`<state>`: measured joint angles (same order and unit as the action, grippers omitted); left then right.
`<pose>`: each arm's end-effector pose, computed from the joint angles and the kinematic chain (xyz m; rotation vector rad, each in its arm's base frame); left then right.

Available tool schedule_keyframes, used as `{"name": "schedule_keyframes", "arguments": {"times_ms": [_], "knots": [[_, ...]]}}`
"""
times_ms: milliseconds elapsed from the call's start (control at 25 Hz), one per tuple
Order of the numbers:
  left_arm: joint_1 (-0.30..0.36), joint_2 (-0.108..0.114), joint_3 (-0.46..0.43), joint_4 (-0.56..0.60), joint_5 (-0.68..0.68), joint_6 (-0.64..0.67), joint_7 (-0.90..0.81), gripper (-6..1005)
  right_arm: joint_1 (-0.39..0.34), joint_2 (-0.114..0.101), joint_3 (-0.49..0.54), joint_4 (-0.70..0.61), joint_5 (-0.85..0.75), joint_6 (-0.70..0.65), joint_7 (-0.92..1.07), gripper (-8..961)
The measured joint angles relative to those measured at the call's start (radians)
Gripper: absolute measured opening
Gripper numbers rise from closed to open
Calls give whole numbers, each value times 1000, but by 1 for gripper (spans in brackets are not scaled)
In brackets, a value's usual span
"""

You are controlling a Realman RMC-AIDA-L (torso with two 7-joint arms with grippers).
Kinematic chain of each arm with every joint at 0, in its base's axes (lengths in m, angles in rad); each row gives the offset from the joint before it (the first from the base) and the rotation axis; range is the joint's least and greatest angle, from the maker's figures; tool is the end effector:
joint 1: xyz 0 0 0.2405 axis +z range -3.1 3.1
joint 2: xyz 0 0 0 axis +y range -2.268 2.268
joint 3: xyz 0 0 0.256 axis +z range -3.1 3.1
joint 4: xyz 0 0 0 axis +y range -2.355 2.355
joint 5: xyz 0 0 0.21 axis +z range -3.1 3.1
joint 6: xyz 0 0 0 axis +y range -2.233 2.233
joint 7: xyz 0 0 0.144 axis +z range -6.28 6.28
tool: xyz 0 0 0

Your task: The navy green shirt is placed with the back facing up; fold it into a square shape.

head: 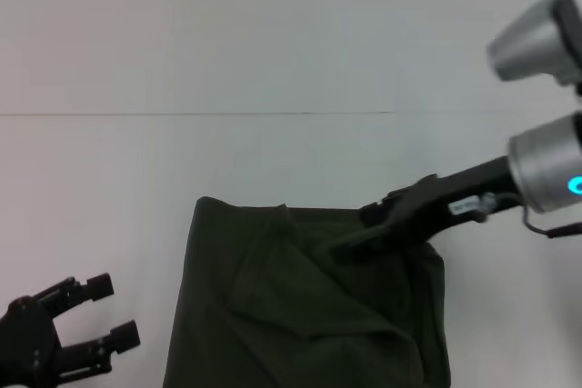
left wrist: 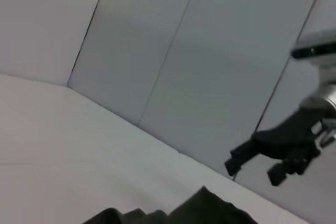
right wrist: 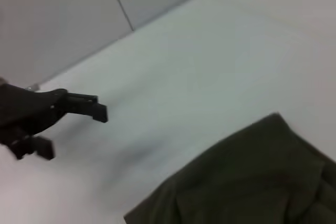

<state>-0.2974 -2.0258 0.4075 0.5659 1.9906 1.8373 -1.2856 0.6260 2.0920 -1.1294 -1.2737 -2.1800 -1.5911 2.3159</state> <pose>-0.3274 0.2406 0.0423 -2.4957 -0.8183 -1.0017 0.1431 0.3597 0.0155 -2.8452 0.8832 0.1635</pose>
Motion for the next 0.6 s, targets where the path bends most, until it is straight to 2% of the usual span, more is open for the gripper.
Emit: {"name": "schedule_keyframes", "arguments": {"times_ms": [280, 600], "knots": [[42, -18, 2, 8, 32, 16, 101, 945, 227, 7, -177, 45, -208, 16, 330, 869], [46, -30, 4, 9, 101, -10, 185, 945, 406, 13, -334, 267, -239, 151, 427, 868]]}}
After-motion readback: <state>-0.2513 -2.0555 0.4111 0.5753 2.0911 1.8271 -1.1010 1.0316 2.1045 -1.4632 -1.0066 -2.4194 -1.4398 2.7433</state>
